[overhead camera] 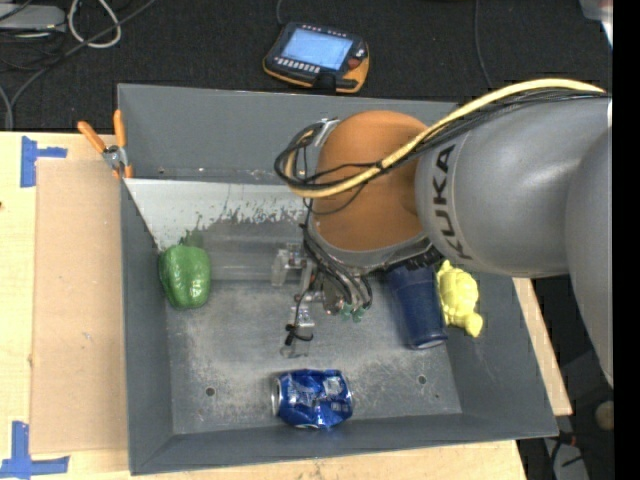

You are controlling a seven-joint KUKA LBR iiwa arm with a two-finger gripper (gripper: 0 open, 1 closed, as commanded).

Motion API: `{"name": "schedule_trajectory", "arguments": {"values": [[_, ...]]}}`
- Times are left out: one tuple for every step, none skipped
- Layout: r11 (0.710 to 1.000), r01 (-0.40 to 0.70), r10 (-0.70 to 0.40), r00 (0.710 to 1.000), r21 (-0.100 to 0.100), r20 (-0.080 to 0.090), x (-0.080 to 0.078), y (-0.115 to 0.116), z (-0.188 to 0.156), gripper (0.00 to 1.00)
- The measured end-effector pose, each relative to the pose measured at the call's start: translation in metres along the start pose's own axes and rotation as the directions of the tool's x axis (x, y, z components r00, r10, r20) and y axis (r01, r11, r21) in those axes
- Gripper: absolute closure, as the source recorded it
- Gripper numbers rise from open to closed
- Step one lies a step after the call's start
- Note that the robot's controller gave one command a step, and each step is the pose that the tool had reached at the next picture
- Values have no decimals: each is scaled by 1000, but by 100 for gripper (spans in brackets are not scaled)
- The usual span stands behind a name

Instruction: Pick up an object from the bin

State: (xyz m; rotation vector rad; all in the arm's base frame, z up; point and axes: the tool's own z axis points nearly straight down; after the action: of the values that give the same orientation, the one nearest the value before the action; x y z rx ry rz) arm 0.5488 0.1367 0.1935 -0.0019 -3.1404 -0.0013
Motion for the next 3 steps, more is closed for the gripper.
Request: {"name": "schedule_trajectory", "arguments": {"values": [[995, 99, -99, 995, 0, 1, -34, -37, 79, 0], [995, 103, -103, 995, -3, 4, -16, -8, -12, 0], [996, 94, -94, 996, 1, -6, -45, -88, 71, 0]]}}
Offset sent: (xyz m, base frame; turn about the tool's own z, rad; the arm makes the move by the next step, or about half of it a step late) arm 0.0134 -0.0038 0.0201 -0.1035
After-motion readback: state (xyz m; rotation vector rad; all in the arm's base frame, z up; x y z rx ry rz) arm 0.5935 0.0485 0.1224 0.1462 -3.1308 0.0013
